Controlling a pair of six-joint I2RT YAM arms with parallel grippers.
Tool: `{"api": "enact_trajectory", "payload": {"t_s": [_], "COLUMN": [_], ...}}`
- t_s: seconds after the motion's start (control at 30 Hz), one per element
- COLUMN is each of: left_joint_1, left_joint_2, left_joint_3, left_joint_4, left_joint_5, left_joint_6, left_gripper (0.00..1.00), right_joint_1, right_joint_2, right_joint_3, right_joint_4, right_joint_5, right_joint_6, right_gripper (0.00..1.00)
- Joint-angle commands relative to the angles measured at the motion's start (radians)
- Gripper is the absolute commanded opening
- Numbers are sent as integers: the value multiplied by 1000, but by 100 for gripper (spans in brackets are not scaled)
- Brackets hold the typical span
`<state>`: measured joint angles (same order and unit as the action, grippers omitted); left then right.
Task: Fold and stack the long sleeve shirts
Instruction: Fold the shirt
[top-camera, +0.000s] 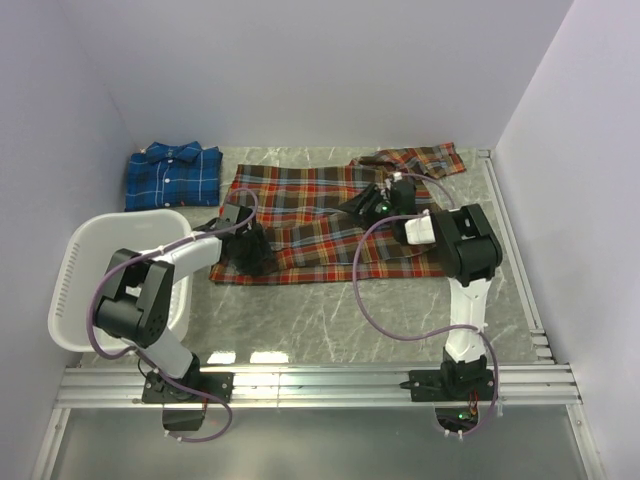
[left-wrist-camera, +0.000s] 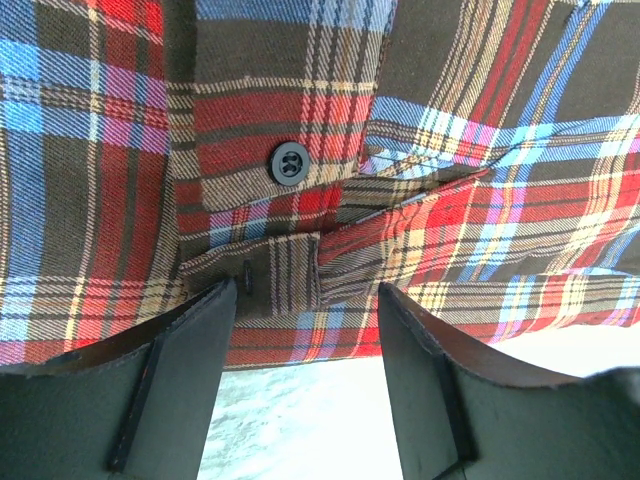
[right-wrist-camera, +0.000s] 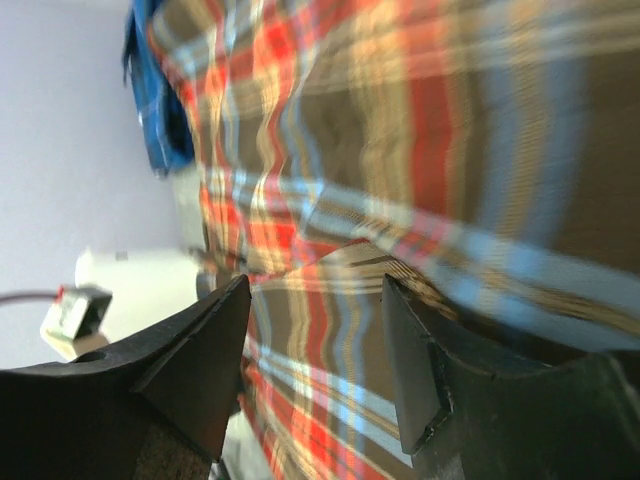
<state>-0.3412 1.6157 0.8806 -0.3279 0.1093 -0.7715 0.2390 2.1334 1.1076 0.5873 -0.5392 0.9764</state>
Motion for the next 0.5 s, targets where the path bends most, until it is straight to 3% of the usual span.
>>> {"api": "enact_trajectory", "payload": {"t_s": [0.0,0.17,0.3,0.47], "left_joint_1": [4,8,7,7], "left_joint_2": [26,21,10,-74], "left_joint_3": [-74,-71,-43,29], "left_joint_4": [-114,-118,-148,-193], "left_joint_5": [0,3,0,3], "left_joint_6": [23,24,35,61], "left_gripper": [66,66,69,72], "right_joint_1": [-73,-106,-113,-92], "right_joint_2": [-62,-167,-289,-498], "right_joint_3": [-55,-94,-114,-40], "right_joint_4": [52,-15,-182,-617], "right_joint_5": [87,91,126,347], "right_joint_6": [-4,-60,-151,-320], "right_gripper": [63,63,63,64]}}
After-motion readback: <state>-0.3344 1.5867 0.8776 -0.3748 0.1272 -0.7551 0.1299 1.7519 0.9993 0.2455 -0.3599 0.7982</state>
